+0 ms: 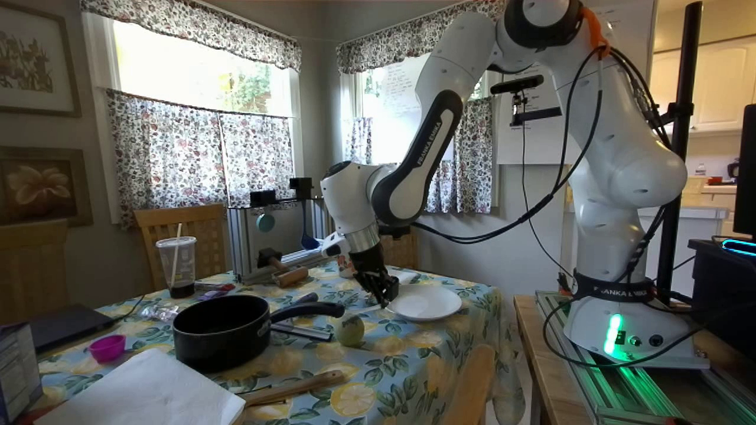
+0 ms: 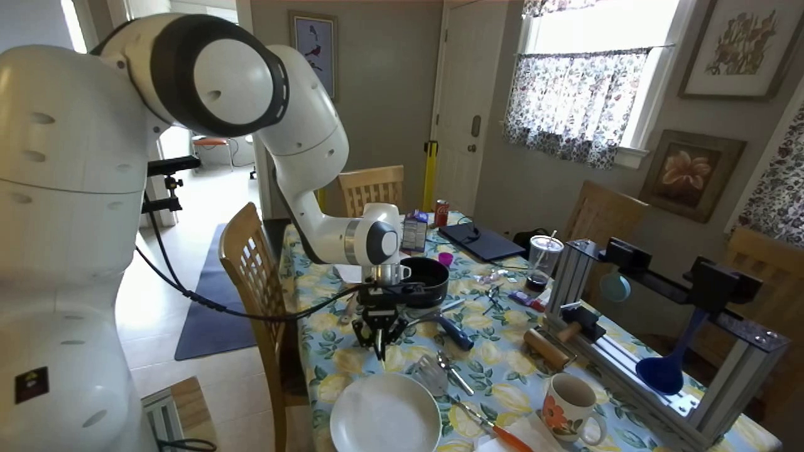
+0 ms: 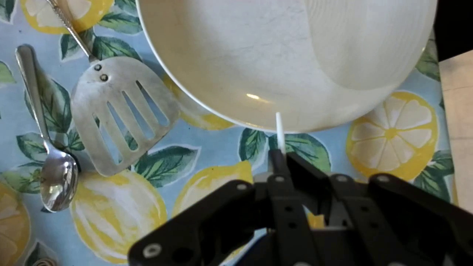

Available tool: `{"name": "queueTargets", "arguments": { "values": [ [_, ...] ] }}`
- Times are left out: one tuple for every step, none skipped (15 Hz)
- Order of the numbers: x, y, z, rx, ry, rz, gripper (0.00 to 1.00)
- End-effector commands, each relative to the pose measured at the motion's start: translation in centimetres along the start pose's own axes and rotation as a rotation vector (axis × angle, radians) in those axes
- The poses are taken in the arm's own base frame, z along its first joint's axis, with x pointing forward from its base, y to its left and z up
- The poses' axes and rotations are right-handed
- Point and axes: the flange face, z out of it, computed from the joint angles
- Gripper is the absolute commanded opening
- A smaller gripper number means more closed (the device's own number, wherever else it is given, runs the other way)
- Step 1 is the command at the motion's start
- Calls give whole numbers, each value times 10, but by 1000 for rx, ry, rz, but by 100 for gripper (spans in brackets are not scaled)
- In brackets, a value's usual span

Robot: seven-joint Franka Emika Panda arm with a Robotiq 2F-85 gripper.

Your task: Use the knife to poke at the ball

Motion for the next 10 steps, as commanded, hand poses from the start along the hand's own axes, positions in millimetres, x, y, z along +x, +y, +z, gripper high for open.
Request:
{"name": "queueTargets", "arguments": {
  "values": [
    [18, 2, 5, -11, 11, -2, 2],
    [20, 3, 5, -18, 20, 0, 2],
    [21, 4, 4, -25, 33, 3, 2],
    [22, 6, 4, -33, 51, 9, 2],
    [22, 7, 4, -42, 70, 18, 2],
    [22, 8, 3, -50, 87, 30, 2],
    [22, 9, 3, -52, 96, 36, 2],
    [22, 9, 3, -53, 100, 44, 2],
    [21, 9, 3, -55, 97, 48, 2],
    [19, 8, 3, -52, 91, 53, 2]
  ]
}}
